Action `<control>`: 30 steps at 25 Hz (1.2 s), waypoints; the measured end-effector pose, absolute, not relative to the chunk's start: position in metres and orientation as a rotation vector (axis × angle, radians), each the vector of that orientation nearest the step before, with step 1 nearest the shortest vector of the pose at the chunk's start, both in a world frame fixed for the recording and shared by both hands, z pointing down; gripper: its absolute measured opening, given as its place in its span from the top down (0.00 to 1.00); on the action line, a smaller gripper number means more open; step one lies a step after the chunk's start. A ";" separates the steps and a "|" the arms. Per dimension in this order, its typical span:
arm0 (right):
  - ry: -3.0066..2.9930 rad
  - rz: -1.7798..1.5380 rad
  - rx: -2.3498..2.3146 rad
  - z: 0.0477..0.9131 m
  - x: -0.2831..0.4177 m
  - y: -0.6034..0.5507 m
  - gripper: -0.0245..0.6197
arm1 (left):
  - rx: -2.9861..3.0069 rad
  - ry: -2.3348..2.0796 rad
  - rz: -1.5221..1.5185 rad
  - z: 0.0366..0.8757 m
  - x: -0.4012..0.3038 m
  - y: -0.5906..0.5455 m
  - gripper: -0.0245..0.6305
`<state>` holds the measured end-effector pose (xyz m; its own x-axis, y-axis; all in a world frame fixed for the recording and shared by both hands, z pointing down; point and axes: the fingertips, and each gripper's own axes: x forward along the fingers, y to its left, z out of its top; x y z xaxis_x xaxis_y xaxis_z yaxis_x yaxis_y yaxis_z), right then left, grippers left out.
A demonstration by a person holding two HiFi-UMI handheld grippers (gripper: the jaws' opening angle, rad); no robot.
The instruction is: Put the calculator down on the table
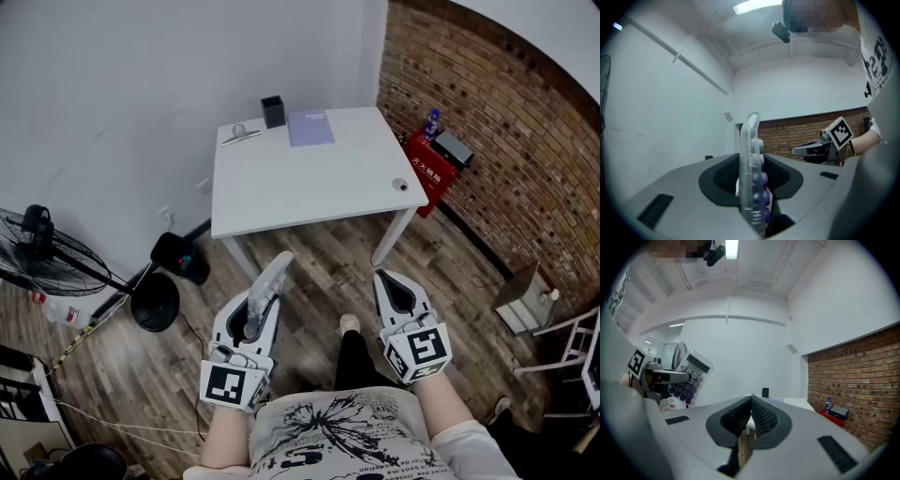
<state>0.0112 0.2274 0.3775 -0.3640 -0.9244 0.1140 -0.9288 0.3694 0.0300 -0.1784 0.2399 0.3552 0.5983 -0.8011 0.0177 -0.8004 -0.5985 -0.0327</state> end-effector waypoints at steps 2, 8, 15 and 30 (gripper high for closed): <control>-2.531 0.058 1.680 0.378 0.025 0.195 0.94 | -2.771 1.432 -0.060 0.359 -0.164 0.211 0.75; -2.567 0.041 1.625 0.366 0.081 0.082 0.94 | -2.717 1.517 -0.053 0.345 -0.109 0.109 0.75; -2.612 -0.015 1.501 0.355 0.120 -0.037 0.94 | -2.645 1.617 -0.016 0.333 -0.062 0.002 0.75; -2.584 0.112 1.392 0.401 0.098 -0.221 0.94 | -2.864 1.686 -0.124 0.395 -0.064 -0.185 0.75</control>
<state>0.0981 -0.2210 0.4006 -0.5348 -0.8174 0.2141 -0.8329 0.5527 0.0296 -0.0637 -0.1850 0.3954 0.4877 -0.8588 0.1569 -0.8726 -0.4734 0.1205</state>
